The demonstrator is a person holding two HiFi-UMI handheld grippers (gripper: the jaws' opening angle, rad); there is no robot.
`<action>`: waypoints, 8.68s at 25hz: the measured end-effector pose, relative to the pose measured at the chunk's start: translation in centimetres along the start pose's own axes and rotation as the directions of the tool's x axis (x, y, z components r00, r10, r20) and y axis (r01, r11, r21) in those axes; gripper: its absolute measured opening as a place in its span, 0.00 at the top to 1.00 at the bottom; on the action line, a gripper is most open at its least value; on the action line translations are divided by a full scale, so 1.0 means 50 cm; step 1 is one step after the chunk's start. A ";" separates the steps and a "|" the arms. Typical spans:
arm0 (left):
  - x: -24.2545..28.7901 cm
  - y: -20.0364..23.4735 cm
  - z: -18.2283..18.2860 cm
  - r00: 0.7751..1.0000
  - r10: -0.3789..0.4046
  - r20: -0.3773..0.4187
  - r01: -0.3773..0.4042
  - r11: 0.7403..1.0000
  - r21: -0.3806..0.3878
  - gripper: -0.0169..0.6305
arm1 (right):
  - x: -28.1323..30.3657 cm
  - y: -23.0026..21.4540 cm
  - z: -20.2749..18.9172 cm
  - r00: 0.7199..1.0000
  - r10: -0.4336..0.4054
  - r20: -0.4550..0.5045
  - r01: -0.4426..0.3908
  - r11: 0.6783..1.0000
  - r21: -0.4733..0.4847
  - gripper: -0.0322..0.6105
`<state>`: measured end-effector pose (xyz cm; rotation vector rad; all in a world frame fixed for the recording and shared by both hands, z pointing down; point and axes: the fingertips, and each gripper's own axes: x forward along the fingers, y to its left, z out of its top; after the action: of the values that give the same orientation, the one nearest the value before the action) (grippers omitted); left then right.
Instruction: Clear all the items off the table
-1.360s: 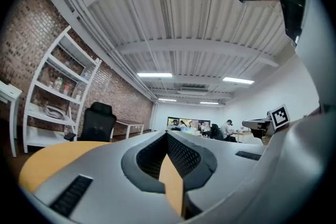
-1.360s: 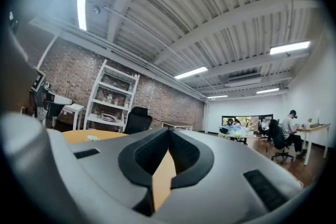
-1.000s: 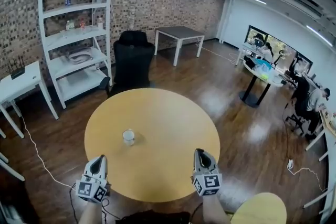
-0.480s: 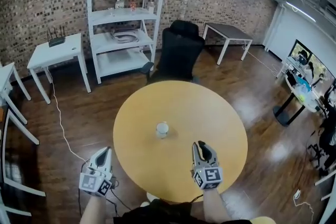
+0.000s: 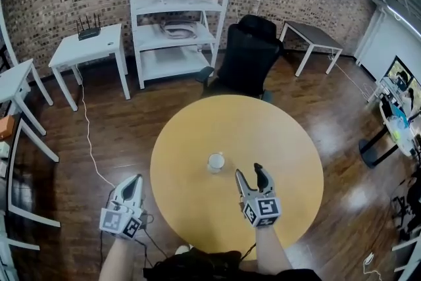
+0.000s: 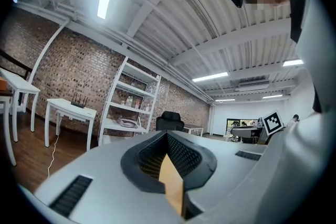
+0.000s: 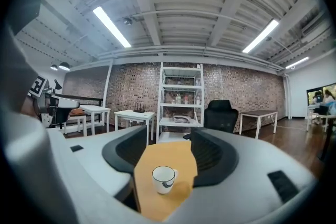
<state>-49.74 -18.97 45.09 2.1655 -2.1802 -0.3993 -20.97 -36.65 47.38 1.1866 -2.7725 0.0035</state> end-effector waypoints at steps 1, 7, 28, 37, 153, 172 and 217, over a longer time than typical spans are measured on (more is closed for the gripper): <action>0.004 -0.002 -0.005 1.000 0.002 -0.009 -0.002 1.000 0.003 0.99 | 0.010 0.001 -0.011 1.000 0.007 -0.015 -0.007 1.000 0.006 0.52; 0.016 0.012 -0.052 0.996 0.012 -0.084 -0.010 1.000 0.015 0.99 | 0.075 0.022 -0.090 0.994 0.049 -0.097 -0.045 0.998 0.043 0.42; 0.117 0.077 -0.245 0.964 0.078 -0.253 -0.098 0.993 -0.067 0.99 | 0.242 0.054 -0.353 0.950 0.128 -0.284 -0.105 0.990 0.093 0.22; 0.130 0.087 -0.302 0.944 0.105 -0.312 -0.138 0.986 -0.087 0.99 | 0.285 0.051 -0.381 0.959 0.131 -0.253 -0.107 0.988 0.108 0.22; -0.522 -1.726 -0.721 -0.399 -0.859 -0.321 0.779 -0.133 -0.613 0.99 | -1.804 -0.149 -0.703 -0.120 -0.918 -0.378 0.966 -0.196 0.169 0.30; -0.487 -1.686 -0.780 -0.366 -0.846 -0.388 0.788 -0.059 -0.613 0.99 | -1.745 -0.170 -0.782 -0.084 -0.904 -0.418 0.975 -0.161 0.153 0.29; -0.497 -1.736 -0.381 -0.332 -0.943 -0.014 0.815 -0.279 -0.507 0.98 | -1.862 0.015 -0.197 -0.171 -0.985 0.033 0.973 -0.164 0.161 0.95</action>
<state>39.68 3.55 48.89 2.7578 0.5109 -0.1121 43.28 31.43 46.37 3.0764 -0.9514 -0.1269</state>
